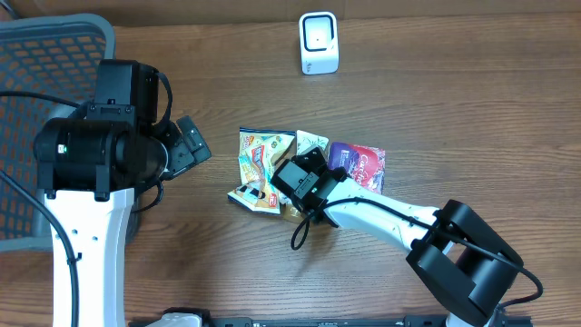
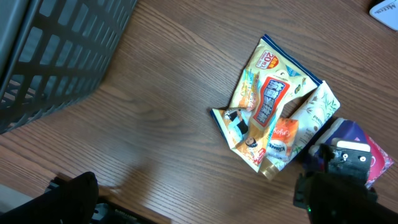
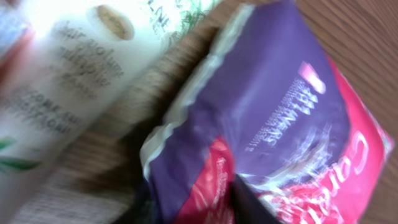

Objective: Scan the item barcode
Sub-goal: 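Reach the right gripper to the red-purple pouch and grasp it, then lift the red-purple pouch and carry it right toward the scanner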

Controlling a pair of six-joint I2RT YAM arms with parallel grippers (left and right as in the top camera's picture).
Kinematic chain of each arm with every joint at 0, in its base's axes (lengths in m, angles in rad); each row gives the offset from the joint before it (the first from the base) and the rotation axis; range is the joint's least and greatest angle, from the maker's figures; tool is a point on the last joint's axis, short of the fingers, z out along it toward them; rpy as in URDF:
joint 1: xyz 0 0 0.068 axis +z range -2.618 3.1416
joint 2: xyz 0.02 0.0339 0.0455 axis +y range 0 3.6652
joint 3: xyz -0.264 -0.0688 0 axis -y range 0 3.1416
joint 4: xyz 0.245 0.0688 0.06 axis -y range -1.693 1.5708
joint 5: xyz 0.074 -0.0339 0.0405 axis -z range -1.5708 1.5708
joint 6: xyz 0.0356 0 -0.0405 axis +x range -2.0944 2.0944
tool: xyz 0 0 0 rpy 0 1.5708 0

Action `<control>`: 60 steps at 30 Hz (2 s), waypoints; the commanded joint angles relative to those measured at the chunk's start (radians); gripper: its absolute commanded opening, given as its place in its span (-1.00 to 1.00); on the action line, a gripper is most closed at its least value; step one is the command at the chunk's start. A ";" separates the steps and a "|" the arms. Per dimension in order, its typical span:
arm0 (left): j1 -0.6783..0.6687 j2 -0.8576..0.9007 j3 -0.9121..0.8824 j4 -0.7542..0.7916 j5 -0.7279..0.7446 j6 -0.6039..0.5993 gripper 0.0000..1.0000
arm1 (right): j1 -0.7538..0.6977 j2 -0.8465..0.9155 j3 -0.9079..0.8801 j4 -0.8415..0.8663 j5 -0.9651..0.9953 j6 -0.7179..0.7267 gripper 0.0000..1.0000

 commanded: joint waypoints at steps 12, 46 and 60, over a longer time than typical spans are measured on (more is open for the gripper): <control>0.005 0.003 -0.004 0.003 -0.013 -0.021 0.99 | -0.102 0.025 0.428 -0.365 -0.196 0.148 -0.93; 0.005 0.003 -0.004 0.003 -0.013 -0.021 0.99 | -0.751 0.023 0.307 -0.453 -0.599 0.068 -0.62; 0.005 0.003 -0.004 0.003 -0.013 -0.021 0.99 | -0.753 0.023 0.515 -0.667 -0.371 0.096 0.52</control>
